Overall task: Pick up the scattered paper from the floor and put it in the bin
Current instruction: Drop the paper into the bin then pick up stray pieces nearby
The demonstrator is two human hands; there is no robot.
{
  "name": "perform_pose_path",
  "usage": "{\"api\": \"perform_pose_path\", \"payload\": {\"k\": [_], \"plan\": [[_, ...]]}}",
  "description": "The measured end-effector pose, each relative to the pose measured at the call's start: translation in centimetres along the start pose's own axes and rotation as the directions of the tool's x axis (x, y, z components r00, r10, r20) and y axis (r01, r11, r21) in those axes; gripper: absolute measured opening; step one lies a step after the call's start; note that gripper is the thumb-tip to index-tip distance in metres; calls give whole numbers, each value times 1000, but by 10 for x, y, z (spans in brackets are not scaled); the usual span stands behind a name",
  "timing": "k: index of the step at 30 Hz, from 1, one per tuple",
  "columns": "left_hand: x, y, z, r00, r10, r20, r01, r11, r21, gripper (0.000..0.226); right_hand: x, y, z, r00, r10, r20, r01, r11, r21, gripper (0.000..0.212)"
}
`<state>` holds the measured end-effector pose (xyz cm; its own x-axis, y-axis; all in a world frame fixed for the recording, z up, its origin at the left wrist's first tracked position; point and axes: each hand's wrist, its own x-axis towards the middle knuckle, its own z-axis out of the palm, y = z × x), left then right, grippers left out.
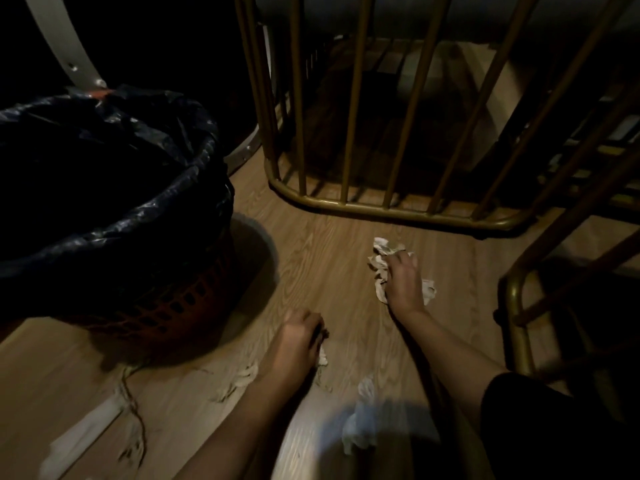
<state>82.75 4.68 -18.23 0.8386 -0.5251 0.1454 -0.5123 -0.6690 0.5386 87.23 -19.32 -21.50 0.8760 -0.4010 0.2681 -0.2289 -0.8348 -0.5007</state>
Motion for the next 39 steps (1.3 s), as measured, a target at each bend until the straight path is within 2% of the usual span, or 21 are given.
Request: {"api": "perform_pose_path", "payload": {"k": [4, 8, 11, 14, 16, 18, 20, 22, 25, 27, 30, 34, 36, 39], "plan": [[-46, -2, -1, 989, 19, 144, -38, 991, 128, 25, -29, -11, -5, 996, 90, 7, -90, 992, 92, 41], [-74, -2, -13, 992, -69, 105, 56, 992, 115, 22, -59, -46, -31, 984, 175, 20, -173, 933, 316, 31], [-89, -3, -30, 990, -135, 49, 134, 990, 34, 18, -92, -78, -50, 977, 214, -25, -188, 901, 390, 31], [-101, -16, -45, 971, -231, -59, 235, 971, 54, 17, -140, -98, -53, 980, 194, -49, -167, 925, 341, 28], [-107, -27, -48, 944, -326, -55, 330, 933, 145, 26, -183, -101, -45, 987, 157, -11, -153, 972, 178, 27], [-112, -33, -46, 927, -375, -4, 367, 907, 207, 33, -227, -99, -36, 985, 161, 57, -161, 987, -12, 31], [-120, -32, -43, 910, -414, -10, 410, 899, 150, 27, -257, -93, -29, 981, 137, 137, -124, 987, -101, 41], [-131, -27, -44, 896, -440, -66, 445, 890, 106, 21, -266, -91, -26, 979, 97, 180, -82, 993, -88, 42], [-151, -22, -48, 900, -427, -89, 436, 889, 139, 18, -263, -97, -27, 986, 40, 161, -39, 999, -12, 44], [-165, -21, -53, 897, -438, -65, 443, 887, 130, 16, -257, -101, -28, 984, -7, 179, -8, 996, 83, 46], [-181, -13, -72, 870, -478, -124, 485, 874, 32, 11, -243, -119, -35, 976, -74, 206, 25, 973, 229, 39], [-184, 13, -128, 880, -385, -278, 404, 915, 12, 11, -222, -177, -66, 967, -206, 146, 142, 922, 360, 37], [-174, 23, -171, 878, -299, -374, 343, 938, 55, 11, -203, -216, -92, 949, -315, 27, 273, 858, 435, 37], [-150, 36, -241, 827, -138, -545, 267, 950, 165, 10, -164, -280, -134, 881, -445, -162, 462, 733, 499, 36]]}}
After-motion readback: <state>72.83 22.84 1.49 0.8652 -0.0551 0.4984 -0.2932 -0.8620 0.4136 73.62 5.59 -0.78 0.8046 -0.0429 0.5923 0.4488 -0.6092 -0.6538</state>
